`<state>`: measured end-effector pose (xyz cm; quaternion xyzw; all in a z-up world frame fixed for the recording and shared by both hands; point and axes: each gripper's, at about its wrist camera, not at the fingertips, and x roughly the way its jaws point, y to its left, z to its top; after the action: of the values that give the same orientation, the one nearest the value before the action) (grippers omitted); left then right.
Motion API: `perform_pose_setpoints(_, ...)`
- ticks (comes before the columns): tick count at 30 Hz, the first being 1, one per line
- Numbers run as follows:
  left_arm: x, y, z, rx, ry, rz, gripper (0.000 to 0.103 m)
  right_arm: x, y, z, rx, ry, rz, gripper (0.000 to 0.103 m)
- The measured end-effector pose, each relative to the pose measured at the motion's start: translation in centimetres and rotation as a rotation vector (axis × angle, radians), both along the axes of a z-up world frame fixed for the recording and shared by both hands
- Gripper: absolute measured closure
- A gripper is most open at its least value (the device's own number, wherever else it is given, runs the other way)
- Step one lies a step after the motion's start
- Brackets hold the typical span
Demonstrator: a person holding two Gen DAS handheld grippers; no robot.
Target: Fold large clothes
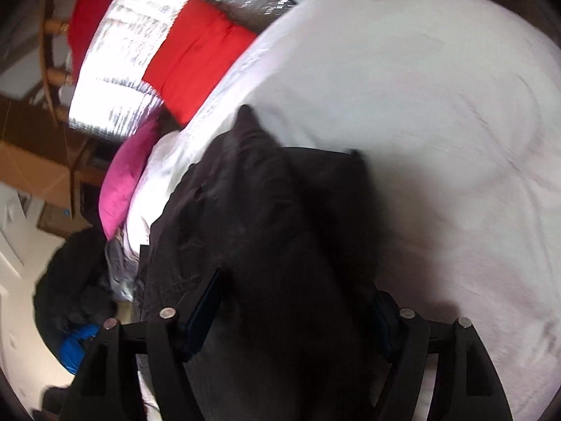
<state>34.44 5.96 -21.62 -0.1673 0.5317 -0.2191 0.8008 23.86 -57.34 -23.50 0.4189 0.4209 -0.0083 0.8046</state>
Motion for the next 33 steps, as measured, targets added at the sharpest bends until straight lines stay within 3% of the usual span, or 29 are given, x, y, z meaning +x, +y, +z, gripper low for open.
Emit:
perform_pose_setpoints(3,-0.3,0.3,0.8,-0.006,-0.042,0.001,0.063,1.9,2.0,1.3,-0.058,-0.011,0.027,0.042)
perform_pose_setpoints(5,0.5,0.3,1.4,-0.031,-0.067,0.013,0.067,1.8,2.2,2.5,-0.076,-0.057,0.017,0.052)
perform_pose_setpoints(9,0.9,0.1,2.5,-0.023,-0.125,0.022,0.067,1.4,2.8,5.1,-0.127,-0.169,-0.019,0.055)
perform_pose_setpoints(10,1.2,0.0,2.0,-0.002,-0.11,0.032,0.066,1.8,3.0,4.7,-0.153,-0.14,-0.03,0.055)
perform_pose_setpoints(12,1.7,-0.2,1.0,0.041,-0.064,0.045,0.046,2.6,2.9,2.8,-0.179,-0.031,-0.06,0.055)
perform_pose_setpoints(14,1.7,-0.1,0.5,0.055,-0.028,0.067,0.038,2.6,2.3,1.5,-0.154,0.017,-0.075,0.047)
perform_pose_setpoints(17,1.0,0.4,1.2,0.072,-0.009,0.077,0.035,1.3,1.7,2.0,-0.09,0.006,-0.112,0.047)
perform_pose_setpoints(20,-0.7,1.7,2.2,0.103,-0.052,0.109,0.034,-1.5,1.3,3.6,-0.077,-0.042,-0.147,0.041)
perform_pose_setpoints(26,-4.5,4.3,4.6,0.11,-0.135,0.182,0.027,-8.1,2.3,8.2,-0.191,-0.135,-0.198,0.03)
perform_pose_setpoints(29,-7.2,5.7,4.5,0.036,-0.102,0.188,0.025,-10.6,3.7,8.4,-0.122,-0.153,-0.141,0.03)
perform_pose_setpoints(33,-7.4,5.3,2.2,-0.108,0.026,0.204,0.024,-12.1,6.3,7.0,-0.015,-0.127,-0.051,0.03)
